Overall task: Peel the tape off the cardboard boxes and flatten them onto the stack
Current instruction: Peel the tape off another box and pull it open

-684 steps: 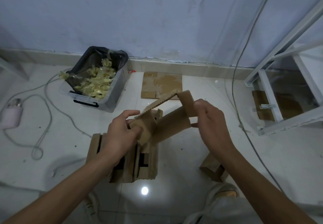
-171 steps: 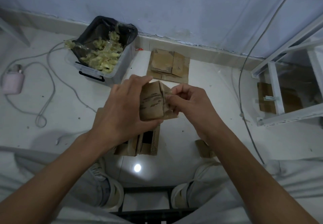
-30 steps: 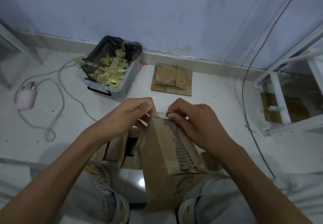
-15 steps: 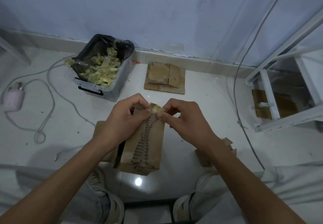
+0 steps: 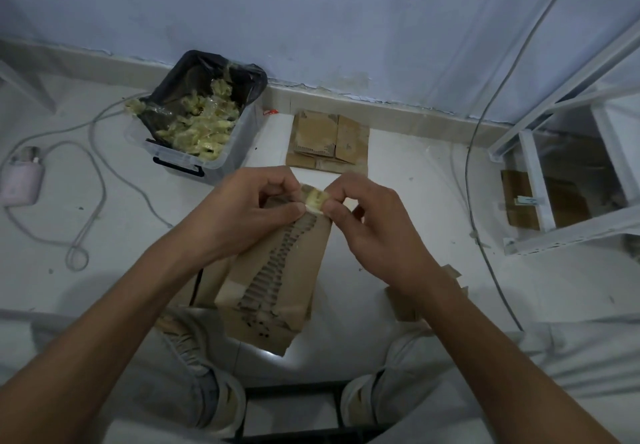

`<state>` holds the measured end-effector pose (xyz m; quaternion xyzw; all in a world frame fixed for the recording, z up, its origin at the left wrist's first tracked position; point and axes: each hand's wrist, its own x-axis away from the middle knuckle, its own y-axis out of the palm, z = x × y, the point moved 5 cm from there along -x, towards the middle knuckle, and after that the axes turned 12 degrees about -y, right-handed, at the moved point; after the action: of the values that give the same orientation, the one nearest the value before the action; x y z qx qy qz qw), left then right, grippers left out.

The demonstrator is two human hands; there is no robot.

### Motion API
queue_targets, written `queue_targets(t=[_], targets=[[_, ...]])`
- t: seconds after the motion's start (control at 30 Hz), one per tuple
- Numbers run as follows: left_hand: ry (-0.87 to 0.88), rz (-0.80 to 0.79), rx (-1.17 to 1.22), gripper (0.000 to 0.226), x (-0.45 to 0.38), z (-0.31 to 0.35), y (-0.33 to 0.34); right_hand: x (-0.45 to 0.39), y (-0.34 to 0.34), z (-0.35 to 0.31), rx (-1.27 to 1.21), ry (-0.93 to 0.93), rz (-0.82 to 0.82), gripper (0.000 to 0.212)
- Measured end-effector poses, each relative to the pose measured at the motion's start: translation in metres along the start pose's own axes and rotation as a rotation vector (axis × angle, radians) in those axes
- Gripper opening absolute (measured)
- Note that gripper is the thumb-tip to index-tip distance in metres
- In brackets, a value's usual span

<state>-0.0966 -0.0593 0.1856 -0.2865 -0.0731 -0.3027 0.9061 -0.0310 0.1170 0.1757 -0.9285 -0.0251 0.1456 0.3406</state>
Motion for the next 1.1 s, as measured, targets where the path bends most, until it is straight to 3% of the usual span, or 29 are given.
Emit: queue_targets(t=[0.2,0.37,0.43,0.53,0.67,0.9,1.1], targets=[[-0.019,-0.129,0.004,0.004,0.000,0.003,0.000,0.010,0.011,0.007,-0.762,0.430,-0.032,0.027],[-0.054,-0.233,0.061,0.005,0.002,0.008,-0.003,0.014,0.014,0.001,-1.081,0.606,-0.116,0.024],[-0.085,-0.204,0.095,0.009,0.002,0.003,-0.007,0.013,0.010,0.000,-0.920,0.553,-0.142,0.026],[-0.107,-0.075,0.070,0.013,0.005,-0.002,-0.004,0.014,0.006,0.001,-0.472,0.401,-0.151,0.031],[-0.011,0.040,-0.081,0.011,0.010,0.002,0.007,0.014,0.009,0.002,-0.109,0.208,-0.168,0.024],[0.009,0.106,-0.166,0.012,0.011,0.005,-0.001,0.008,0.011,0.002,0.057,0.017,-0.172,0.021],[0.026,-0.054,-0.253,0.014,0.017,0.004,-0.001,0.021,0.024,-0.008,0.102,-0.042,-0.402,0.024]])
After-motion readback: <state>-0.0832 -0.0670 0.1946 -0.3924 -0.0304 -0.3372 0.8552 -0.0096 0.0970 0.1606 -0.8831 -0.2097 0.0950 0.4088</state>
